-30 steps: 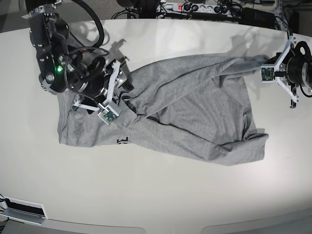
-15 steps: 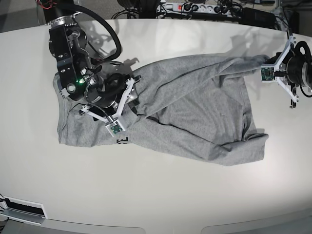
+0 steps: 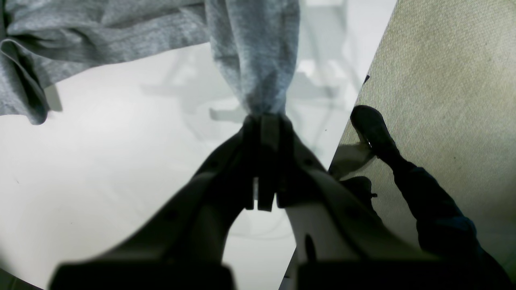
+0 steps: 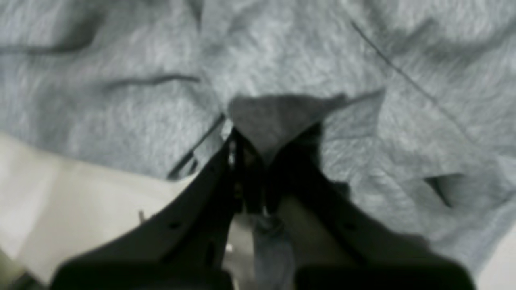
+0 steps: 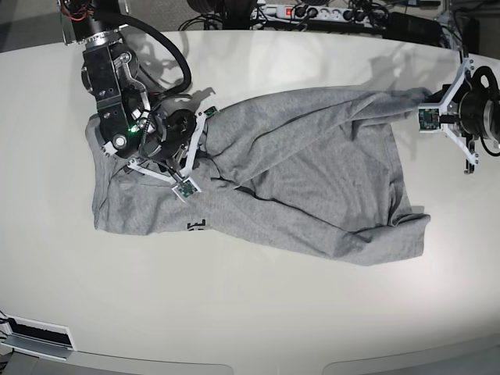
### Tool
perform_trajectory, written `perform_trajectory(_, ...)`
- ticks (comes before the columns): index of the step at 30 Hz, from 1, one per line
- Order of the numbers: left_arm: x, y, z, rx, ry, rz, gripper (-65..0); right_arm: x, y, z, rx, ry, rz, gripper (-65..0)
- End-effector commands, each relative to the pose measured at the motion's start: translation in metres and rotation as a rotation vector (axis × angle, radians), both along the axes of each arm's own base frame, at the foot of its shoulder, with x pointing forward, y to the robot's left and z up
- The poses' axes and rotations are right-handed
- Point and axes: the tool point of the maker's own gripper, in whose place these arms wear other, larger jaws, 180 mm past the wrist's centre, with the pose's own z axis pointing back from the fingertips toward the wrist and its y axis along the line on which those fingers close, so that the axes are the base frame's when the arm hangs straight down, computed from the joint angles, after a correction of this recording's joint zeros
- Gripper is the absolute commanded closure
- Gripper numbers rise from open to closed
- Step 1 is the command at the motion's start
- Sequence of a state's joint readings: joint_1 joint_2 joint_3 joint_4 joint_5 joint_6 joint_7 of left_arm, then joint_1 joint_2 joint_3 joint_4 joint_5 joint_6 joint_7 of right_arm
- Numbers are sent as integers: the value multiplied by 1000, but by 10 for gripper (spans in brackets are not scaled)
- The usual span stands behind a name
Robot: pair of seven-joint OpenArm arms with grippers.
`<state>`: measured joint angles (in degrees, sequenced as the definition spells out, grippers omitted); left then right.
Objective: Layout the t-shirt on the table in an organized manner, then fold the t-shirt properly
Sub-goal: 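Move the right gripper inward along the shirt edge and regrasp, then lift the shirt with both grippers and lay it flat across the table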
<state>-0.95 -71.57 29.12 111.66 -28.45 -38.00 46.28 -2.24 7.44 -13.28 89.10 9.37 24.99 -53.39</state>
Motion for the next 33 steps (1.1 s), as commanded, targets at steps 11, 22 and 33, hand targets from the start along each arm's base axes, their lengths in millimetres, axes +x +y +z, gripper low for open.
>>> perform_trajectory(11, 8, 6, 8, 17, -27, -1, 0, 9, -12, 103, -39, -205, 193, 0)
perform_trajectory(22, 14, 15, 9, 63, -66, -40, 0, -66, -46, 131, -174, -238, 460, 0)
perform_trajectory(33, -20, 10, 49, 74, 42, -117, 0, -156, -105, 103, -341, 38, 634, 0)
